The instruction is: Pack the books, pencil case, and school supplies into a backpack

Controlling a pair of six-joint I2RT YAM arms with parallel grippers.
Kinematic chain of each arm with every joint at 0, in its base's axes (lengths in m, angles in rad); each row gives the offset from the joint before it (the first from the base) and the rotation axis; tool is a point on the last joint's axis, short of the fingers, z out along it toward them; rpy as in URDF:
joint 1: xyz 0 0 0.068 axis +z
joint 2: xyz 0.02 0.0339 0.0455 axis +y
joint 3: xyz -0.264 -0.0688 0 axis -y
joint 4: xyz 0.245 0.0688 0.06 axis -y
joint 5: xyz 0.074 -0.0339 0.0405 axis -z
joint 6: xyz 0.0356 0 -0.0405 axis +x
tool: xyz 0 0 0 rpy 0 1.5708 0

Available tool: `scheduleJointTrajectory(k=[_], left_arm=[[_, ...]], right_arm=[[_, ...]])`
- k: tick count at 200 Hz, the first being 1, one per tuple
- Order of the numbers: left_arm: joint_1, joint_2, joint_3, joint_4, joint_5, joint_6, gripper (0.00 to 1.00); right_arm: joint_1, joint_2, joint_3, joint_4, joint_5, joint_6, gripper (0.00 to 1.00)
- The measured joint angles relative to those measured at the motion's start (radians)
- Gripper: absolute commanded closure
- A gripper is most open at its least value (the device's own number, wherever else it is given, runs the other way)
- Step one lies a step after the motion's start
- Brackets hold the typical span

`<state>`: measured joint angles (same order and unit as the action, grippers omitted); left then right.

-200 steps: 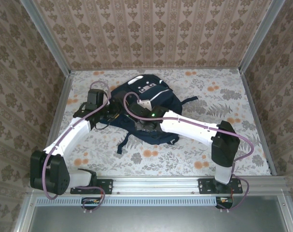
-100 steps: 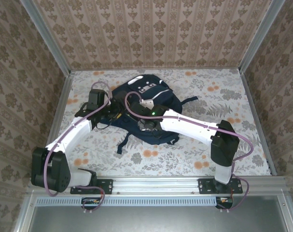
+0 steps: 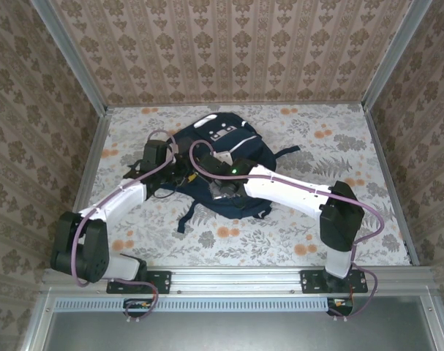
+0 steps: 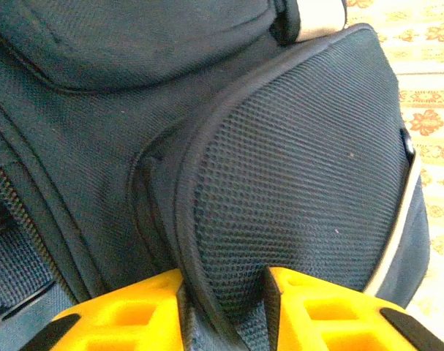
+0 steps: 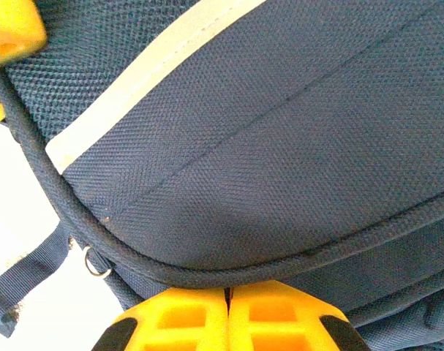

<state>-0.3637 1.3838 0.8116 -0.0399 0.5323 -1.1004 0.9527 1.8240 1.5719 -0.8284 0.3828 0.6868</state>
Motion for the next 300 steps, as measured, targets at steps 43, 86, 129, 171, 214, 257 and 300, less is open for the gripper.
scheduleJointTrajectory(k=[43,86,129,171,214,257,300], left_arm=[[-0.002,0.018,0.005,0.013,-0.005,-0.005,1.0],[0.018,0.033,0.042,-0.029,0.022,0.058,1.0],[0.073,0.109,0.1,-0.04,0.095,0.126,1.0],[0.125,0.204,0.227,-0.117,0.122,0.226,0.98],[0.23,0.237,0.291,-0.205,0.055,0.331,0.5],[0.397,0.123,0.2,-0.262,0.014,0.351,0.37],[0.443,-0.009,0.143,-0.305,0.075,0.338,0.46]], right_arm=[[-0.04,-0.077,-0.087,0.065,-0.032,-0.168,1.0],[-0.143,-0.18,-0.187,0.15,-0.095,-0.428,1.0],[-0.272,-0.182,-0.185,0.175,-0.132,-0.562,1.0],[-0.253,-0.176,-0.174,0.18,-0.236,-0.568,1.0],[-0.155,-0.126,-0.132,0.228,-0.4,-0.488,1.0],[-0.095,0.042,0.048,0.278,-0.518,-0.36,1.0],[-0.093,0.146,0.174,0.277,-0.554,-0.311,1.0]])
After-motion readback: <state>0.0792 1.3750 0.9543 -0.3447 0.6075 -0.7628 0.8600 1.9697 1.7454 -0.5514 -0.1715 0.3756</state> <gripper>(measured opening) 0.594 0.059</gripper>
